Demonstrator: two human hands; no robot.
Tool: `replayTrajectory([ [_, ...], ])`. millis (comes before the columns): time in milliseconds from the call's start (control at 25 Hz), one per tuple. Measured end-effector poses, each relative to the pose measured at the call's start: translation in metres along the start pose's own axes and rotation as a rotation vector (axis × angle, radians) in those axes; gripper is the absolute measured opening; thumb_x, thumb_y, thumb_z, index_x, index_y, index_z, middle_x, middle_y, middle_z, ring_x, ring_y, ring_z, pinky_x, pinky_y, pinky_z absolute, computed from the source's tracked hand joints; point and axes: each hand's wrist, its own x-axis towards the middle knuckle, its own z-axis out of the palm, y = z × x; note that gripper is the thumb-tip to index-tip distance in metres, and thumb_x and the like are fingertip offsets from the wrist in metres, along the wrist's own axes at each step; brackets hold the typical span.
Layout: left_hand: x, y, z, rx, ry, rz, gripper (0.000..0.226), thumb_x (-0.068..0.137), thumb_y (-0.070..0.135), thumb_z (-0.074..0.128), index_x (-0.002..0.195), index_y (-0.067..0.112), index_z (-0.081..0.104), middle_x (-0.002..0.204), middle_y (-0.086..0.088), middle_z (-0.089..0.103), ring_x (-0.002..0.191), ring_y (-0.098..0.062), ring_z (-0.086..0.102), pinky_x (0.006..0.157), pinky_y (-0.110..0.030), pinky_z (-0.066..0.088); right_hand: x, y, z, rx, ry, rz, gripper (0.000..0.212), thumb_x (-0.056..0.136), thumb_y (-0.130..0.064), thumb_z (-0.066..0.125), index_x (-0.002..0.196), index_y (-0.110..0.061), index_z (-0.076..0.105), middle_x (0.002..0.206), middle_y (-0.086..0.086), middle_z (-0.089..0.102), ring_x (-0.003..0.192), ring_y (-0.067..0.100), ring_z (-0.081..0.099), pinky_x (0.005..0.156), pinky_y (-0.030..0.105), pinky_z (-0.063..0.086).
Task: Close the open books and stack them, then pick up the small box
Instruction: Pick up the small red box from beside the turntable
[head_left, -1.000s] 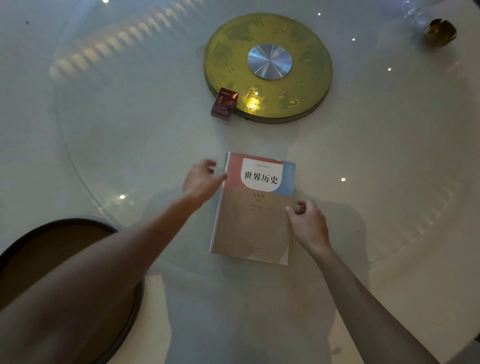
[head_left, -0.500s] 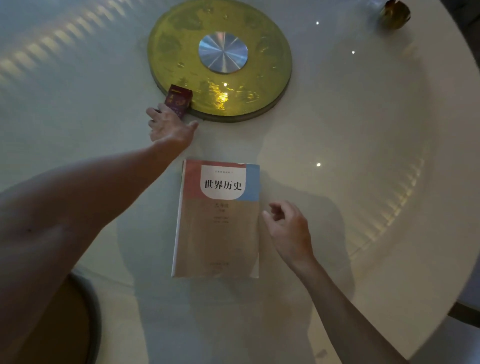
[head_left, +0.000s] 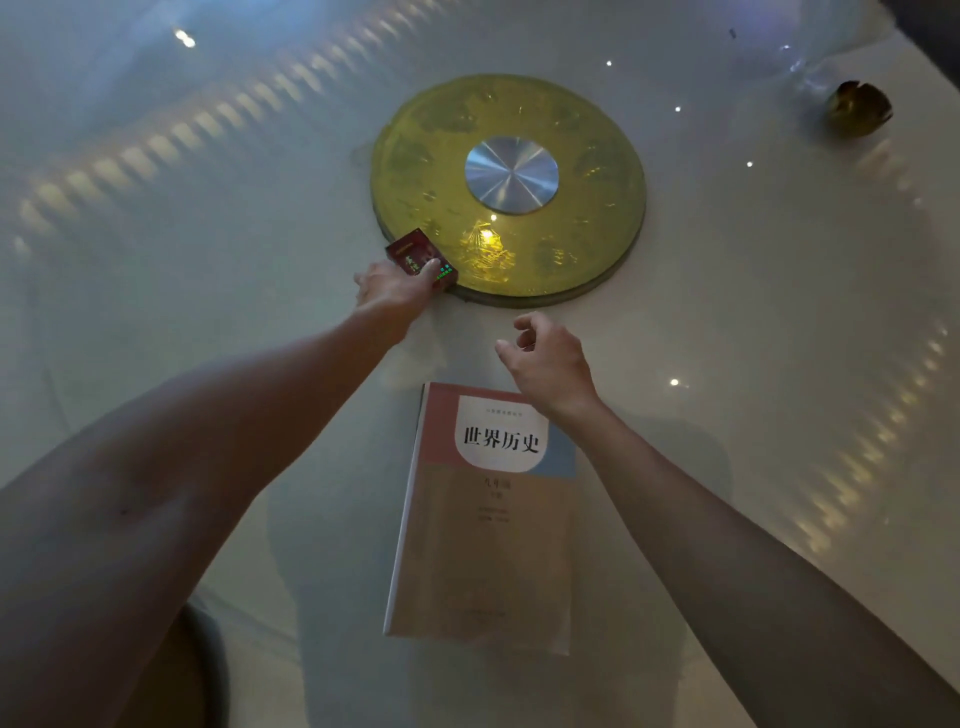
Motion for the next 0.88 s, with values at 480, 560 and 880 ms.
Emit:
replayTrajectory([
  [480, -0.033, -0.023, 0.002, -0.251, -0.242, 0.073, 0.056, 0.086, 0.014, 0.077, 0.137, 0.027, 0.060, 0.107, -0.006, 0.075, 0.083, -0.017, 0.069, 0.063, -0.029, 0.053, 0.020, -0.028, 0.033, 0.235, -0.140, 0.179, 0.046, 0.100, -0.024, 0.062, 0.143, -0.007, 0.059, 0.114, 0.003, 0.064, 0.111, 0.028, 0.068, 0.097, 0.052, 0.059],
  [560, -0.049, -0.033, -0.004, -0.316, -0.303, 0.071, 0.053, 0.088, 0.012, 0.076, 0.137, 0.026, 0.061, 0.096, -0.007, 0.076, 0.071, -0.012, 0.068, 0.058, -0.026, 0.050, 0.012, -0.030, 0.039, 0.256, -0.142, 0.170, 0.032, 0.100, -0.020, 0.059, 0.130, -0.013, 0.067, 0.109, 0.002, 0.069, 0.103, 0.027, 0.070, 0.093, 0.055, 0.060],
  [880, -0.131, -0.077, -0.069, -0.584, -0.362, 0.087, 0.049, 0.091, 0.009, 0.073, 0.138, 0.019, 0.061, 0.096, -0.011, 0.073, 0.065, -0.001, 0.070, 0.053, -0.007, 0.047, -0.044, -0.033, 0.035, 0.290, -0.113, 0.043, 0.011, 0.100, -0.015, 0.064, 0.111, -0.017, 0.063, 0.105, 0.006, 0.075, 0.098, 0.025, 0.074, 0.082, 0.039, 0.061],
])
